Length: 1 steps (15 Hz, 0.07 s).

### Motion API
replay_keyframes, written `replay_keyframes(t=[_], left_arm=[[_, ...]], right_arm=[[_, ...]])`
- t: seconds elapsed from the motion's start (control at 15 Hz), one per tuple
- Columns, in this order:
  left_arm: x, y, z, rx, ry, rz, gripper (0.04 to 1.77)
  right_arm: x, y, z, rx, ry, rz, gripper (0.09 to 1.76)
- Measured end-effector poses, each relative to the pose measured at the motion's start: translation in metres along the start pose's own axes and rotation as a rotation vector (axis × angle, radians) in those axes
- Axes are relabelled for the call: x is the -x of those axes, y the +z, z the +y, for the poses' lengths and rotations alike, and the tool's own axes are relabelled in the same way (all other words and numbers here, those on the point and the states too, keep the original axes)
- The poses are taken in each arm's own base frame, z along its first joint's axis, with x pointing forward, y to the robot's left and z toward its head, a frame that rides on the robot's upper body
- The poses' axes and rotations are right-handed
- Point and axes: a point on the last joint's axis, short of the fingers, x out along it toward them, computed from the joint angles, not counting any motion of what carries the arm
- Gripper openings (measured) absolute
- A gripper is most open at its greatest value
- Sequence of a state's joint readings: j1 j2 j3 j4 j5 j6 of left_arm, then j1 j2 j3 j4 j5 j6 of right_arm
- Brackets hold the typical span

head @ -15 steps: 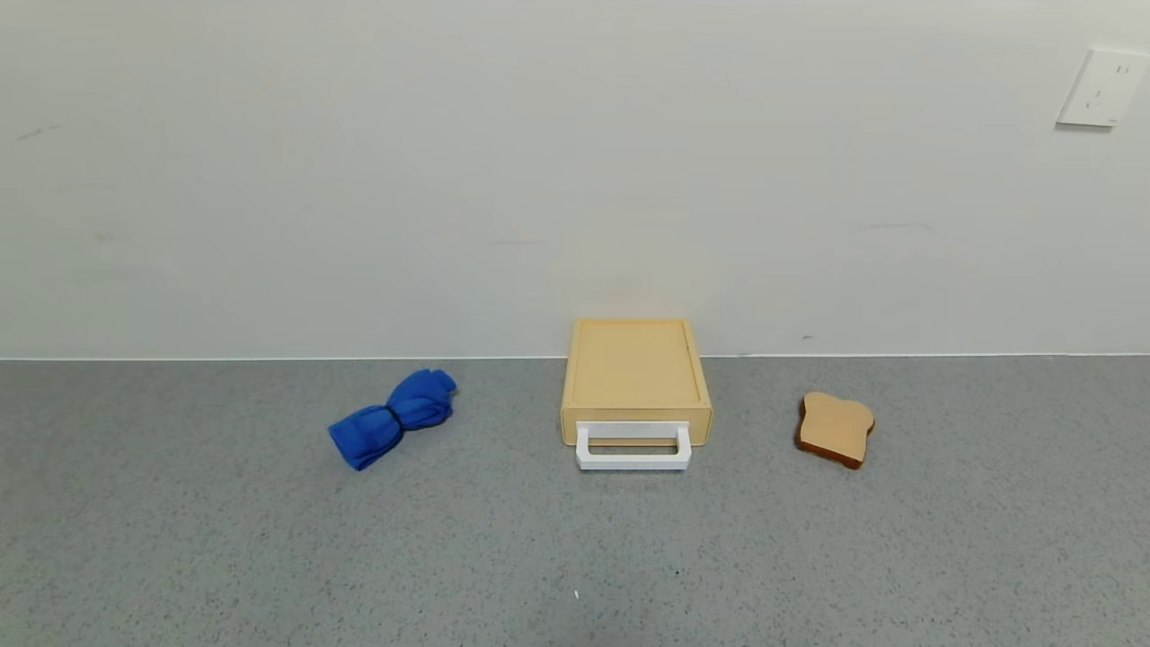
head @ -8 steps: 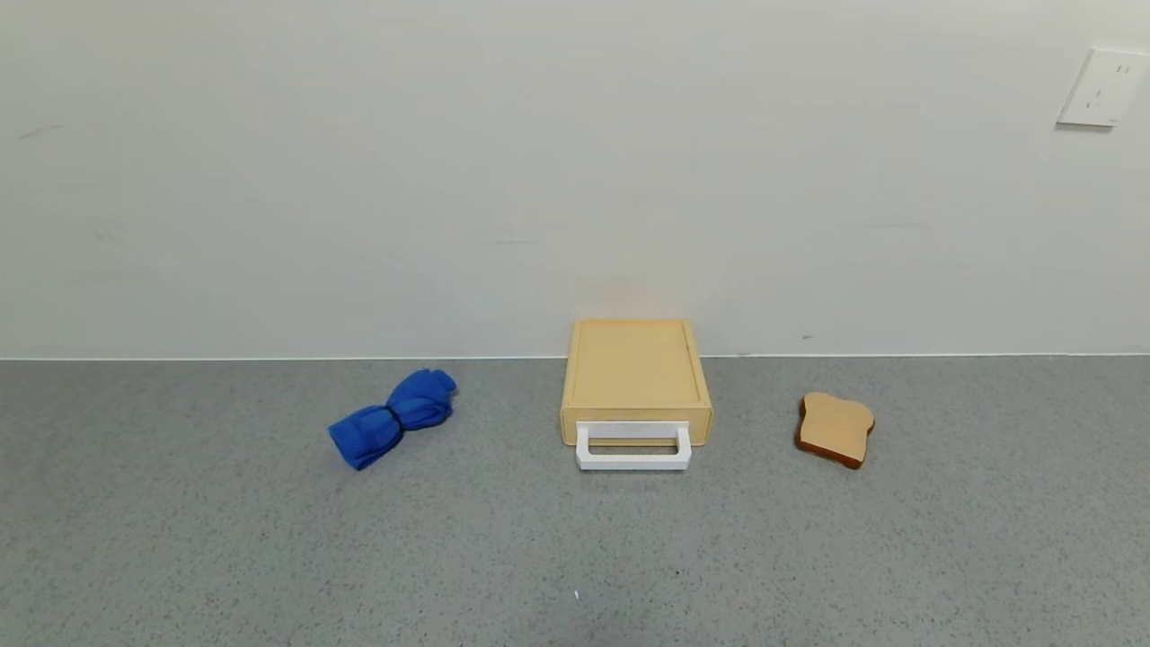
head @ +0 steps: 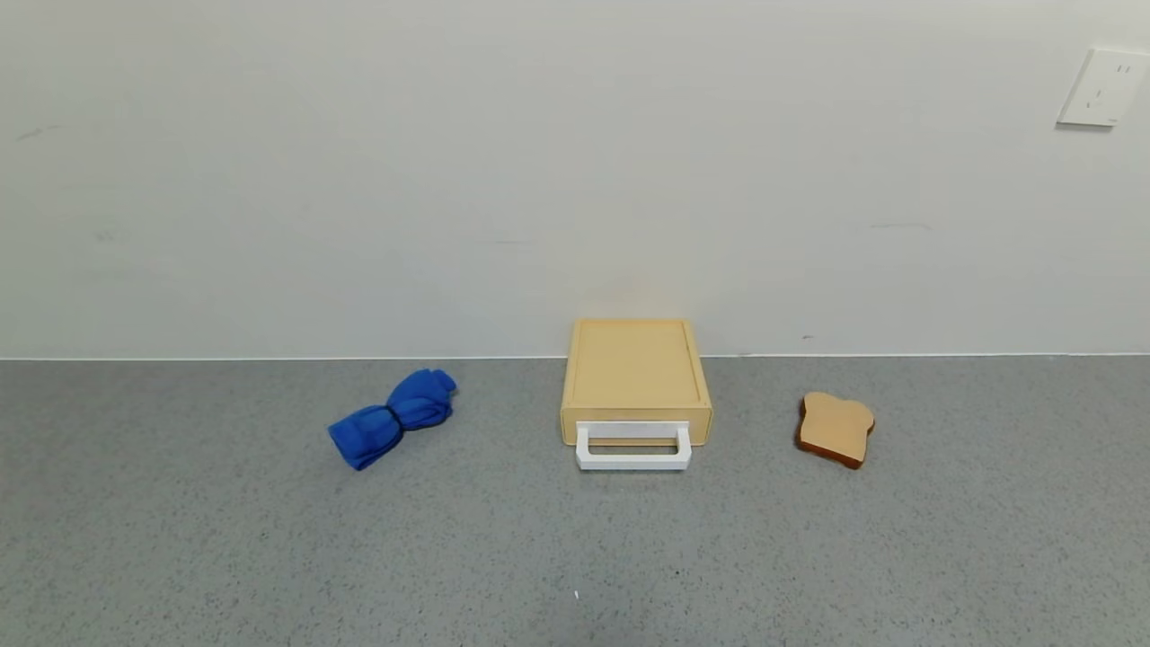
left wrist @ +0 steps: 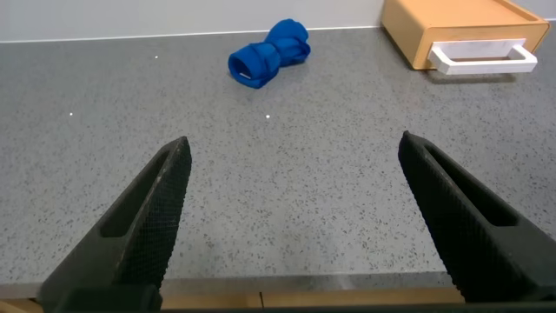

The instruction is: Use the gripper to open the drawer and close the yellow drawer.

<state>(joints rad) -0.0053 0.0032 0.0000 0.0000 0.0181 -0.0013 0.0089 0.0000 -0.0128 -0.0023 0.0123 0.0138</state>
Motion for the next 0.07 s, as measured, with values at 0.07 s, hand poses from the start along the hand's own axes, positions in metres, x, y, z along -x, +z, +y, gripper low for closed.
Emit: replay_keyframes(t=[0.07], left_arm=[[0.0000, 0.0000, 0.0000, 0.000, 0.000, 0.000, 1.72]], right_arm=[[-0.0005, -0.0016, 0.0000, -0.003, 0.001, 0.005, 1.70]])
